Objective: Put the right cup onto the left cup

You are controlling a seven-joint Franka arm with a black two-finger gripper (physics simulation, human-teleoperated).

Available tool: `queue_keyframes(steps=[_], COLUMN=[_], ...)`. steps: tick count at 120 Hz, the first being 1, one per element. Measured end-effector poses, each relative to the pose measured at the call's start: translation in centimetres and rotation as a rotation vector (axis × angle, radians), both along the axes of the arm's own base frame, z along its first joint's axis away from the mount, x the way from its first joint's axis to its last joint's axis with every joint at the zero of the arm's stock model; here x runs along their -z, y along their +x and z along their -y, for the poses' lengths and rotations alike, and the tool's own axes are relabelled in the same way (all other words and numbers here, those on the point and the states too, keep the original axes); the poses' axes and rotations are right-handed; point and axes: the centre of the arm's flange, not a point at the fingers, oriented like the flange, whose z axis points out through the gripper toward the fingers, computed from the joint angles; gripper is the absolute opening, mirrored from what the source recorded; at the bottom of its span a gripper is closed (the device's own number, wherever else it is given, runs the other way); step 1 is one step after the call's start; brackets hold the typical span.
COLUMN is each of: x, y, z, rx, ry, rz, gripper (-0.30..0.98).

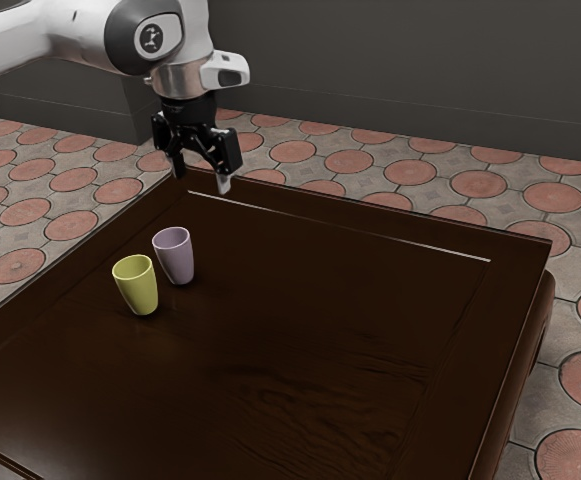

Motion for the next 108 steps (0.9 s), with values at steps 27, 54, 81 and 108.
queue_keyframes(steps=[27,54,81,108], x=[2.1,7.9,14.2,19.2], y=[1.2,4.2,6.9,10.1], z=[-1.6,-6.8,-12.1,-16.2], rx=[-0.038,-0.131,-0.183,-0.159], ry=[-0.003,-0.012,-0.038,-0.057], rz=[-0.009,-0.052,-0.052,-0.015], gripper=[0.69,0.67,0.62,0.58])
